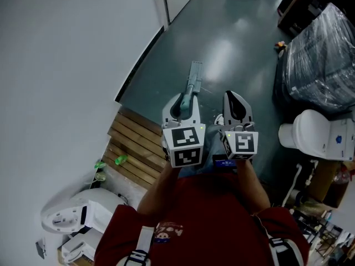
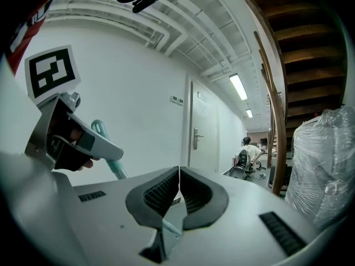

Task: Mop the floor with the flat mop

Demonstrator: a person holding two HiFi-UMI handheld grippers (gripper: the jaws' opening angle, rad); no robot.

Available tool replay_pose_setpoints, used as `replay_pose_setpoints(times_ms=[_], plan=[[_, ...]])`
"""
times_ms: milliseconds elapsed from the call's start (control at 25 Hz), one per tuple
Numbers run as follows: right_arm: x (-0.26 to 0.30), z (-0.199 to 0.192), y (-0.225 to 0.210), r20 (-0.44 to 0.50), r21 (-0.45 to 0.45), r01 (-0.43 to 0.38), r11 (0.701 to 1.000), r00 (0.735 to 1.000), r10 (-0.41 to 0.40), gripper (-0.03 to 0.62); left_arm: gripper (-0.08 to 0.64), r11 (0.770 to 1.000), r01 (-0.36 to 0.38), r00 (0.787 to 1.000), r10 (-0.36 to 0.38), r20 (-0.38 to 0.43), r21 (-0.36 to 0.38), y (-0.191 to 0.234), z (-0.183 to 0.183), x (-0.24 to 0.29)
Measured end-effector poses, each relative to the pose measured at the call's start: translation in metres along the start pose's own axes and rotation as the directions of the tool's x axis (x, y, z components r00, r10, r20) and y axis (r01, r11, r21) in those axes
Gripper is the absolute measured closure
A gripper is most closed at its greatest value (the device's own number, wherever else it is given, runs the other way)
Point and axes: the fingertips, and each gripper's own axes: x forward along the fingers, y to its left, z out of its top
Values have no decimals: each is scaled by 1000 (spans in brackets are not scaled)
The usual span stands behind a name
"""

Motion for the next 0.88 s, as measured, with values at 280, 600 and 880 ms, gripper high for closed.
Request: replay_pose_setpoints(times_ms=[280,600,880], plan=[[-3,-2,4,-1,-1,4,1000,1000,-4,572,436,1000,3,1000,-4,27,11,0,6,-10],[-2,-2,10,-6,8,1,1000,1000,-1,572,436,1000,1,1000,-1,14,11,3,-1,-11],[4,-8,16,-17,12,-10,1000,1000,10,572,436,1000,5,1000,-5,-13,3,8,-12,-4]])
